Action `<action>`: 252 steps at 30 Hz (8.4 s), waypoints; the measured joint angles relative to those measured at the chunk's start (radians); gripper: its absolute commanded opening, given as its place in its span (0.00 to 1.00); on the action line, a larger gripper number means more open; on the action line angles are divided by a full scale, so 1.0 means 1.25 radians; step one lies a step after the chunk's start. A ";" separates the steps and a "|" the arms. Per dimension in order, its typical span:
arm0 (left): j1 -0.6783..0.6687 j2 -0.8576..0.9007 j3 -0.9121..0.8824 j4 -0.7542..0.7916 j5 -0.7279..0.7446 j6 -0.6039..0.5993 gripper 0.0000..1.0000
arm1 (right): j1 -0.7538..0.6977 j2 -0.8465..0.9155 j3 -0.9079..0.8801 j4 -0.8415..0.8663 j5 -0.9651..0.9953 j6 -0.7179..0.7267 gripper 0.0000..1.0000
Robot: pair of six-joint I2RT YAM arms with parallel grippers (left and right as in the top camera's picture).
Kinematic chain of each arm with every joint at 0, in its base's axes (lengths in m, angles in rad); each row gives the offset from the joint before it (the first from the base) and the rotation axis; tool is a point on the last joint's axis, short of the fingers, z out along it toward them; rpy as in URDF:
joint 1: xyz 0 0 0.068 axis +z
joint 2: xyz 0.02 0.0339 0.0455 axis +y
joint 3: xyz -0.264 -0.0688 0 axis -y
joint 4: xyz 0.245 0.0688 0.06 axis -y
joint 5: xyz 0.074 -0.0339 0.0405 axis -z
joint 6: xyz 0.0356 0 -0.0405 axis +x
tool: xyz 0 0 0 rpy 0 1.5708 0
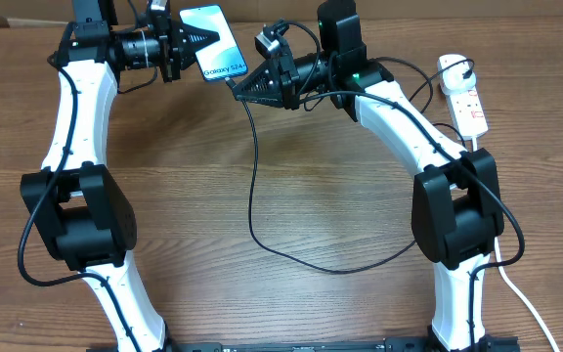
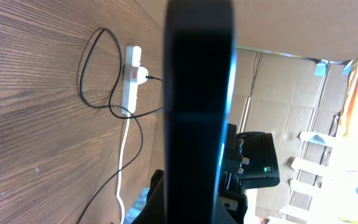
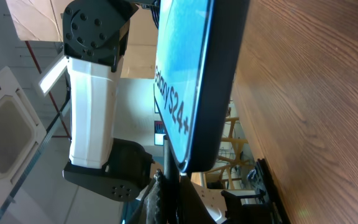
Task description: Plug charger to phone and switch on socket
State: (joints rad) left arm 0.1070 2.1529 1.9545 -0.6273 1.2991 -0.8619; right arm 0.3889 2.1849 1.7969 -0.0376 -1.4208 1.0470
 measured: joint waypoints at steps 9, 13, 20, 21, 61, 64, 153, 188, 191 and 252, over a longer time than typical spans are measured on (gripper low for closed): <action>0.000 0.005 0.000 0.000 0.005 0.000 0.04 | 0.000 0.000 0.000 0.000 0.004 0.011 0.04; 0.000 0.005 0.000 0.000 0.005 0.000 0.04 | 0.000 0.000 0.000 0.000 0.005 0.015 0.04; 0.000 0.005 0.000 0.001 0.005 0.000 0.04 | 0.000 0.000 0.000 0.001 0.007 0.022 0.04; 0.000 0.005 0.000 0.001 0.005 0.000 0.04 | 0.002 0.000 0.000 0.000 0.007 0.024 0.04; 0.015 0.005 0.000 -0.007 0.009 0.056 0.04 | -0.077 -0.002 0.002 -0.373 0.226 -0.153 0.04; 0.015 0.005 0.000 -0.042 -0.023 0.082 0.04 | -0.078 -0.002 0.003 -0.473 0.307 -0.223 0.04; 0.015 0.005 0.000 -0.205 0.117 0.276 0.04 | -0.080 -0.227 -0.205 -0.521 0.056 -0.632 0.04; -0.034 0.005 0.000 -0.062 0.142 0.159 0.04 | -0.011 -0.227 -0.205 -0.186 0.132 -0.265 0.04; -0.034 0.005 0.000 -0.063 0.133 0.143 0.04 | 0.007 -0.227 -0.205 -0.152 0.156 -0.215 0.04; -0.034 0.005 0.000 0.027 0.120 0.000 0.04 | 0.026 -0.227 -0.205 -0.036 0.226 -0.062 0.04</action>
State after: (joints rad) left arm 0.0650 2.1590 1.9545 -0.5934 1.4487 -0.8623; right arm 0.4210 1.9011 1.5410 -0.0822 -1.1385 0.9699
